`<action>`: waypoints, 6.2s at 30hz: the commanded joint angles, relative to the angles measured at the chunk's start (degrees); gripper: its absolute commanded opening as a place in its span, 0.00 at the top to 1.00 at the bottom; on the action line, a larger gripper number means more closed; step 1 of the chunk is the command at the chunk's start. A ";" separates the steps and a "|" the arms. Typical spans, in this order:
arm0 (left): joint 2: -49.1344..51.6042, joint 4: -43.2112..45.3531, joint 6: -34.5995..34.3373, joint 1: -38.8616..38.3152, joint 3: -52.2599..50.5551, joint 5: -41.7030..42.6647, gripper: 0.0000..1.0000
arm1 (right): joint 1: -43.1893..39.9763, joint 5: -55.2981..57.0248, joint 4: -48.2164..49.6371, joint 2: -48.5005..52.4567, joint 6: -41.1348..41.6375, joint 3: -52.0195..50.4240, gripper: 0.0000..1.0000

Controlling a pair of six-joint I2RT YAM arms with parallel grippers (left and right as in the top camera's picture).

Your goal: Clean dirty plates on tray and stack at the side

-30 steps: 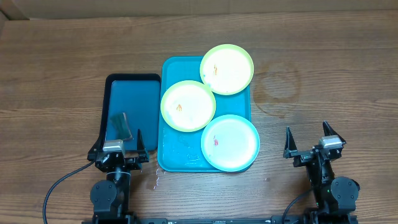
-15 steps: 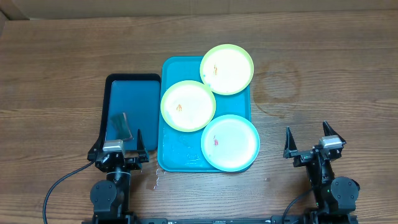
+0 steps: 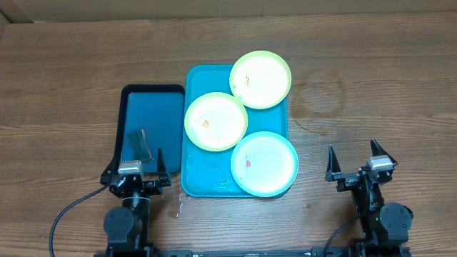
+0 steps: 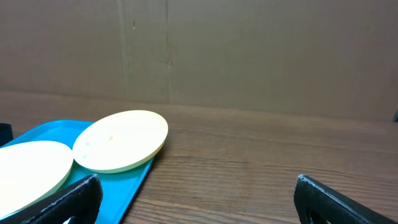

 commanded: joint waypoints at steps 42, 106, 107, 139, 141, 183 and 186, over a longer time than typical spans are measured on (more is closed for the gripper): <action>18.01 -24.37 -4.11 -0.33 36.50 11.80 0.00 | -0.28 0.55 0.31 0.02 0.15 -0.59 0.00; 69.70 -71.47 -9.75 -0.39 72.26 7.87 0.46 | -0.28 0.55 0.31 0.02 0.15 -0.59 0.00; 70.07 -71.47 -9.75 -0.39 72.26 7.87 0.46 | -0.28 0.55 0.31 0.02 0.15 -0.59 0.00; 71.08 -70.29 -9.92 -0.39 72.26 7.82 0.42 | 0.04 0.55 0.31 0.02 0.15 -0.59 0.00; 71.08 -70.31 -9.92 -0.39 72.26 7.67 0.42 | 0.04 0.55 0.31 0.02 0.15 -0.59 0.00; 89.99 -62.99 -16.76 -2.67 72.24 -2.82 0.40 | 0.04 0.55 0.31 0.02 0.15 -0.59 0.00; 92.35 -61.75 -17.57 -2.58 72.24 -2.91 0.40 | 0.04 0.55 0.31 0.02 0.15 -0.59 0.01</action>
